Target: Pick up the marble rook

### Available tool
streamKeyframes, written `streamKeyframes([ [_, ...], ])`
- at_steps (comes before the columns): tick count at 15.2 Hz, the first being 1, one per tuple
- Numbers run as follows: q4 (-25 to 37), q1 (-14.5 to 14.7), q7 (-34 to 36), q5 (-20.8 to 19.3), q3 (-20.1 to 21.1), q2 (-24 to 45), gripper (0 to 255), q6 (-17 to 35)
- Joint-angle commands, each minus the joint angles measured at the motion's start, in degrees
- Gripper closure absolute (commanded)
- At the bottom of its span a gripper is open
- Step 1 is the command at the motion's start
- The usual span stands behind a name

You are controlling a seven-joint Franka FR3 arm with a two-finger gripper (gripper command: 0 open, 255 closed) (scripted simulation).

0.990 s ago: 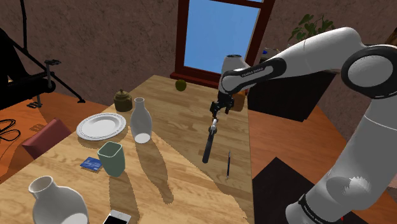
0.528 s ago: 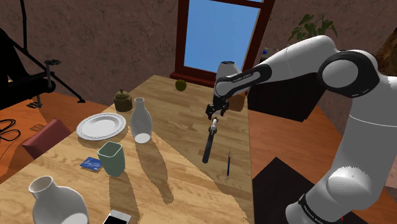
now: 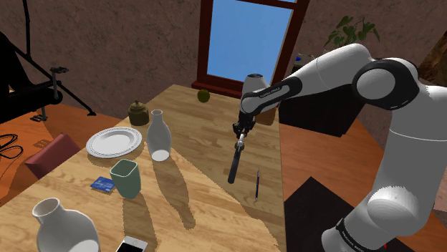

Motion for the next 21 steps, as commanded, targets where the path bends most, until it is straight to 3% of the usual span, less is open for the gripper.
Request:
streamKeyframes([
  [1,0.0,0.0,0.0,0.0,0.0,0.0,255,0.0],
  [7,-0.1,0.0,0.0,0.0,0.0,0.0,255,0.0],
  [21,3.1,-0.2,-0.7,0.7,0.3,-6.0,255,-9.1],
])
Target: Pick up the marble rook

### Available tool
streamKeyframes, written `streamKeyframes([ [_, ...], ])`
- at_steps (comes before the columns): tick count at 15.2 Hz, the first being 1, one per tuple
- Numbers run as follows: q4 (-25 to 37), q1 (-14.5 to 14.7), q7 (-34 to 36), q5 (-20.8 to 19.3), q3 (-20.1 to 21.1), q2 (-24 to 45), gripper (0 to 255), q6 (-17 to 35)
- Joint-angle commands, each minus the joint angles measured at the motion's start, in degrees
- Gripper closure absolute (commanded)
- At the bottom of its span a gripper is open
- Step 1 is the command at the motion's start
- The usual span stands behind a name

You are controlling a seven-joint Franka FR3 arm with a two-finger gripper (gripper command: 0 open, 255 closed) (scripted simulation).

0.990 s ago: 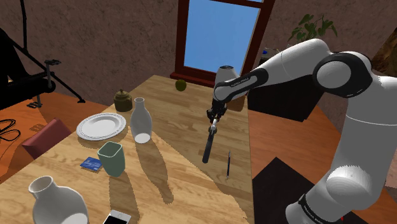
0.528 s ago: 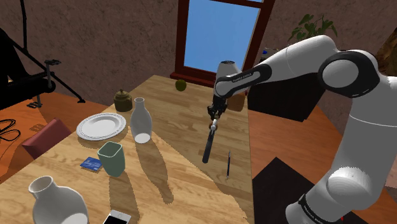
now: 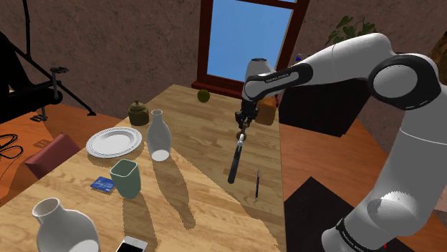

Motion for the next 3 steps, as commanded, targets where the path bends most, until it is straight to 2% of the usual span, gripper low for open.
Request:
streamKeyframes([
  [1,0.5,0.0,-0.1,0.1,0.0,-0.8,255,-1.3],
  [3,0.6,0.0,-0.1,0.1,0.0,-0.8,255,-1.4],
])
